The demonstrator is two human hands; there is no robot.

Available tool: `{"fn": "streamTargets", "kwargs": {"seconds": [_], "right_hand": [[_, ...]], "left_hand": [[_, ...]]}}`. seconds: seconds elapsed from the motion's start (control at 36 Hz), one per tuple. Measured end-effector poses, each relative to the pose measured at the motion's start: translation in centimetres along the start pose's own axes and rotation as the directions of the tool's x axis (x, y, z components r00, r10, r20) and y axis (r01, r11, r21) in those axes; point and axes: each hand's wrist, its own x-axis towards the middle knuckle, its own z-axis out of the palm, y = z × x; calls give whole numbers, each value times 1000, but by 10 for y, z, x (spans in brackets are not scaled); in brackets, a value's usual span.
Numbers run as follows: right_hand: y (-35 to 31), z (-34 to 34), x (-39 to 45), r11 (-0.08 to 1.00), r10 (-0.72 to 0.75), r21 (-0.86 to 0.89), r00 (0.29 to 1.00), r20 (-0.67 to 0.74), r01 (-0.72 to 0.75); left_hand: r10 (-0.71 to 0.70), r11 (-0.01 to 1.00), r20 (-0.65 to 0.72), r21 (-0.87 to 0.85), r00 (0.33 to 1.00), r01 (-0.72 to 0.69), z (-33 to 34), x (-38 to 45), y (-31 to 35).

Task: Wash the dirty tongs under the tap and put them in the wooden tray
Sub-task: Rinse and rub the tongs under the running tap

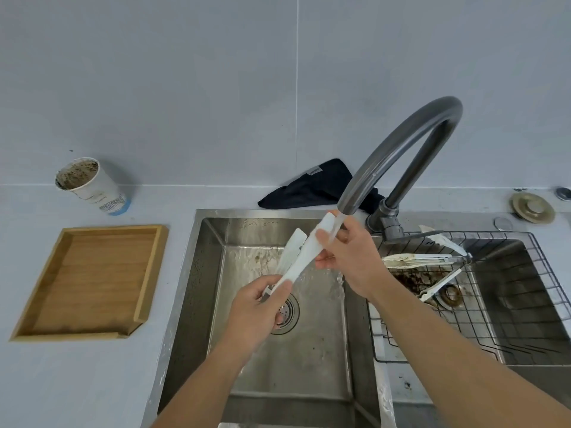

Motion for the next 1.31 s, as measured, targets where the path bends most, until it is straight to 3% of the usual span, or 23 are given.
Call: {"fn": "streamTargets", "kwargs": {"seconds": [0.14,0.28,0.39,0.67,0.86,1.0,1.11,1.31], "right_hand": [[2,-2,-4,998,-28,59,990,136,21],[9,-3,-8,1000,-5,11,969,247,2],[10,-4,-2,999,21,-29,971,236,-14],[3,3,0,968,-6,248,992,127,-26],[16,18,-9,953,15,300,998,66,-35],[14,21,-9,970,44,240,999,-23,-37],[10,21,-5,978,87,196,994,-61,-73],[-2,13,-4,908,108,406,994,12,-103]], "left_hand": [[-88,995,-4,-41,996,87,1,-2,-2],[-173,985,39,-21,984,174,-3,-8,-8],[-197,980,49,-1,979,197,-3,-9,-12],[-152,986,126,94,980,140,4,-7,2],[-179,984,109,37,978,176,10,-5,8],[-276,955,194,-50,941,291,13,-7,10],[-256,961,169,-61,952,269,15,-7,12],[-238,963,112,-101,965,249,22,-4,22]]}}
